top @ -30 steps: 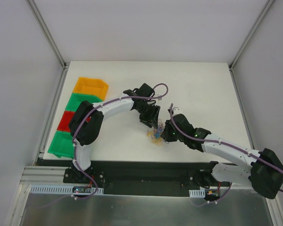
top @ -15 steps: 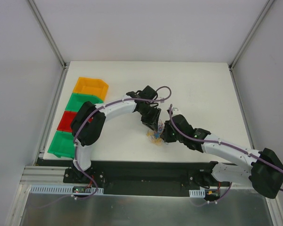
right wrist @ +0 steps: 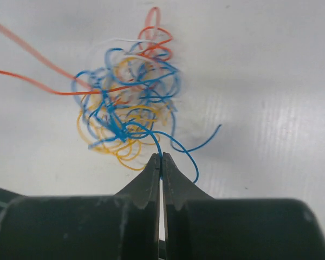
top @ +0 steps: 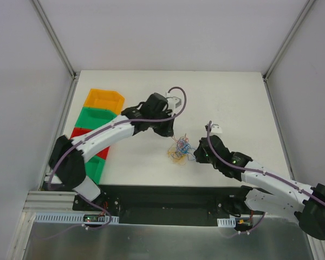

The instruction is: Untangle the cables

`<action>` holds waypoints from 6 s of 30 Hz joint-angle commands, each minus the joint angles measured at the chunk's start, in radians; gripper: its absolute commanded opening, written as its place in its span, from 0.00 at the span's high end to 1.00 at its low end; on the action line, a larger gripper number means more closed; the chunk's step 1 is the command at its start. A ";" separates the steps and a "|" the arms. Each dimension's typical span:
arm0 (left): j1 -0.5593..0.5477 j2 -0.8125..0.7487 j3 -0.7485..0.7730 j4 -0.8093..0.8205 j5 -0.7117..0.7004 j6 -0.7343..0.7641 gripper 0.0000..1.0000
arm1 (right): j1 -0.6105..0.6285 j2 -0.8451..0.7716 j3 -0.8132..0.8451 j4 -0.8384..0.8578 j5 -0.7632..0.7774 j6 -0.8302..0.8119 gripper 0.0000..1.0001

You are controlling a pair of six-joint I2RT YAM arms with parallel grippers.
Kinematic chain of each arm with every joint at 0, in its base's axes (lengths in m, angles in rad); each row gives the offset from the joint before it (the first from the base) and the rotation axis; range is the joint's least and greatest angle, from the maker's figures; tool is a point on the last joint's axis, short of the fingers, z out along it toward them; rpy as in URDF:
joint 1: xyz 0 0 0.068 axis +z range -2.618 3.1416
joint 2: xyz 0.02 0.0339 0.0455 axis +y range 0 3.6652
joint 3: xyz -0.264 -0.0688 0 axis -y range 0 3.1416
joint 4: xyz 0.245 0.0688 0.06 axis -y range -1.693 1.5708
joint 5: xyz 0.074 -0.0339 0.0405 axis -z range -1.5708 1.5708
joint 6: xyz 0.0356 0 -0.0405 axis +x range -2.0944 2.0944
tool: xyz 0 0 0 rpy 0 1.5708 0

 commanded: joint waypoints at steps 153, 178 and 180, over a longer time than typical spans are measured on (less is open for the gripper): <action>-0.029 -0.755 -0.485 0.830 0.253 -0.069 1.00 | -0.068 0.116 1.486 -0.298 -0.232 -0.732 0.99; -0.029 -0.556 -0.336 0.567 0.290 -0.025 0.34 | -0.065 -0.044 0.806 -0.362 -0.049 -0.366 0.99; -0.031 -0.596 -0.349 0.572 0.279 0.007 0.26 | -0.065 -0.028 0.842 -0.405 -0.074 -0.387 0.99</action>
